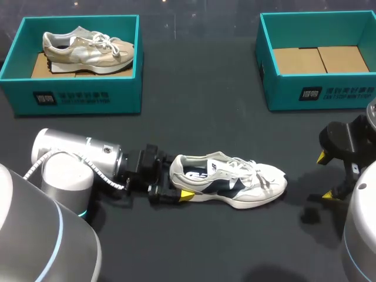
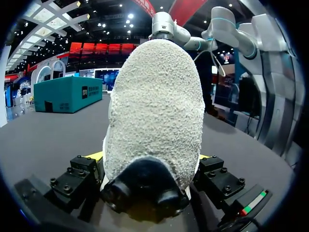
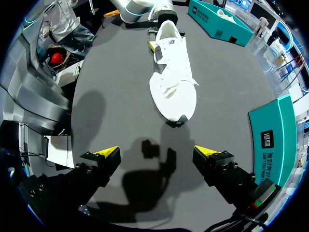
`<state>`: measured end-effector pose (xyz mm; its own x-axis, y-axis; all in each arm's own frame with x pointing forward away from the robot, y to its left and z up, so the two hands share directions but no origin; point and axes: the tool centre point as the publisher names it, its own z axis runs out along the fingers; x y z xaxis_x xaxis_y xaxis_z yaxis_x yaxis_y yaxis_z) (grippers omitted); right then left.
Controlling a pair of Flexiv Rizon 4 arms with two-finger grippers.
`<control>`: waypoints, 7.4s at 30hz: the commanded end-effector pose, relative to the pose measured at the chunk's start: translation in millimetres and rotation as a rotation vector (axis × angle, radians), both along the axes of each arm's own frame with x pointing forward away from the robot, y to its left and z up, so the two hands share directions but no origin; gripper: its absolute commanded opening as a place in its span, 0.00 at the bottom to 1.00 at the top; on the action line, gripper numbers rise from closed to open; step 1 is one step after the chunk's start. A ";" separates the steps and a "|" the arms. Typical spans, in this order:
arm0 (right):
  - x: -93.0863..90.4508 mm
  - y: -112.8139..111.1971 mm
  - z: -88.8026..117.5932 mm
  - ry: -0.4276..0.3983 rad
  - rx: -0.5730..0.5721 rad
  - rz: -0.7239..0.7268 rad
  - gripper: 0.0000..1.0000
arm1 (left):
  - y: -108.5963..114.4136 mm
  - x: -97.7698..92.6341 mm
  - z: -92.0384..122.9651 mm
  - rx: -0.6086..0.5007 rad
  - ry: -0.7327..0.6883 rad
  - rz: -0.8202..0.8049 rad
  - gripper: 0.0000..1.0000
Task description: Take the shoe out of the shoebox, open the shoe tongue, remove and reinsert the insole, then place the shoe into the shoebox
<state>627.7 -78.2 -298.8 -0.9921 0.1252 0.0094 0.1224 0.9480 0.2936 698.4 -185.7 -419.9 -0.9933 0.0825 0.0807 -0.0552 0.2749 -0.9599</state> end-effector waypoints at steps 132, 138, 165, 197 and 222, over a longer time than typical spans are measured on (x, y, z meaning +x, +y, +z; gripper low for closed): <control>27.3 261.1 -6.7 -0.140 -0.429 -1.655 1.00 | 2.6 4.9 -2.5 0.003 0.000 -0.002 0.00; 36.4 256.2 -14.7 -0.141 -0.425 -1.665 1.00 | 2.6 4.9 -2.5 0.003 0.000 -0.002 0.00; 54.6 234.3 -43.3 -0.190 -0.405 -1.693 1.00 | 2.6 4.9 -2.5 0.003 0.000 -0.002 0.00; 56.9 210.3 -31.2 -0.225 -0.390 -1.736 0.38 | 2.6 4.9 -2.5 0.003 0.000 -0.002 0.00; 57.5 161.2 -19.0 0.031 -0.287 -1.707 0.00 | 2.6 4.9 -2.5 0.003 0.000 -0.002 0.00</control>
<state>689.7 89.7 -316.5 0.1805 0.9472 -0.2650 0.9819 -0.1576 0.1055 699.9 -185.3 -419.7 -0.9933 0.0825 0.0807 -0.0552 0.2748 -0.9599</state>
